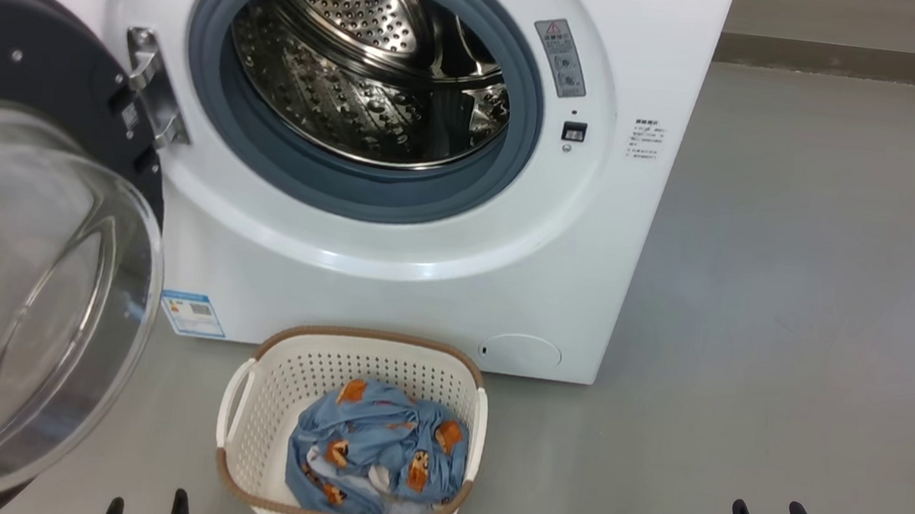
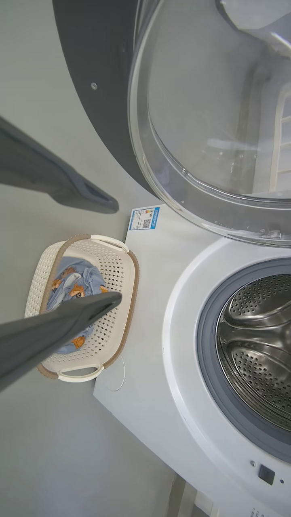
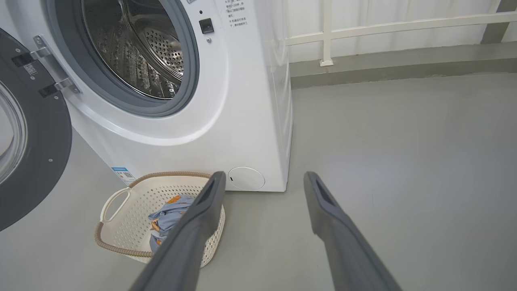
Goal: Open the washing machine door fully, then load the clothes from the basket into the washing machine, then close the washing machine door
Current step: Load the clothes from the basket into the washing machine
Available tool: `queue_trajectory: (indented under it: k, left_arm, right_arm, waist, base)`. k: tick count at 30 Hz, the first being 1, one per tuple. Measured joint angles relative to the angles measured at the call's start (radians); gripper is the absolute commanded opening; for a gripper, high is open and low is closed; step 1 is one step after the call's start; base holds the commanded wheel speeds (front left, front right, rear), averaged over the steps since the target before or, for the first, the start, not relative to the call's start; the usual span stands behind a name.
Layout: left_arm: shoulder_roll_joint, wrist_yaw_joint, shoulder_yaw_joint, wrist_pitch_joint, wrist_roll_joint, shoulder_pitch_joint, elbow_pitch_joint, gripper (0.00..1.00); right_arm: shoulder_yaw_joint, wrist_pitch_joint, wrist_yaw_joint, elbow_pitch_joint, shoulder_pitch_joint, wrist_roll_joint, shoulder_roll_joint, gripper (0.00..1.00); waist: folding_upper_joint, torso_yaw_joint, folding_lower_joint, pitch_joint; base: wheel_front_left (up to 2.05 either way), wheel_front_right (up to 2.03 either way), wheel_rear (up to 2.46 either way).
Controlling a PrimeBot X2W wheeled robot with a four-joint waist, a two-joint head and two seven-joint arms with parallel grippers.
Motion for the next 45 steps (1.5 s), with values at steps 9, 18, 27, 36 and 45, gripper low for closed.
queue_trajectory:
  k: [9, 18, 27, 36, 45]
  left_arm:
    - [0.000, 0.015, 0.004, 0.000, 0.000, 0.000, 0.000, 1.00]
    - [0.000, 0.020, -0.001, 0.000, 0.015, -0.001, -0.002, 1.00]
    - [0.000, 0.020, -0.007, 0.000, 0.015, -0.001, -0.007, 1.00]
    - [0.000, 0.021, -0.012, 0.000, 0.015, 0.000, -0.019, 1.00]
    - [0.000, 0.017, -0.049, 0.002, 0.012, 0.001, -0.018, 1.00]
  right_arm:
    - [-0.001, 0.000, 0.000, 0.000, 0.000, 0.000, -0.001, 1.00]
    - [-0.001, 0.000, 0.000, 0.000, 0.000, 0.000, -0.001, 1.00]
    - [-0.001, 0.000, 0.000, 0.000, 0.000, 0.000, 0.000, 1.00]
    - [-0.001, 0.000, 0.000, 0.001, 0.000, 0.000, 0.000, 1.00]
    - [0.002, 0.000, 0.000, 0.000, -0.004, 0.000, 0.000, 1.00]
  waist:
    - [0.0000, -0.001, 0.0000, 0.007]
    - [0.0000, -0.001, 0.0000, 0.011]
    - [0.0000, 0.003, 0.0000, 0.013]
    - [0.0000, 0.003, 0.0000, 0.012]
    - [0.0000, -0.012, 0.0000, 0.024]
  base:
    - [1.91, -1.91, 0.00]
    - [1.13, -1.13, 0.00]
    - [0.11, -0.11, 0.00]
    - [0.00, 0.00, 0.00]
    - [0.00, 0.00, 0.00]
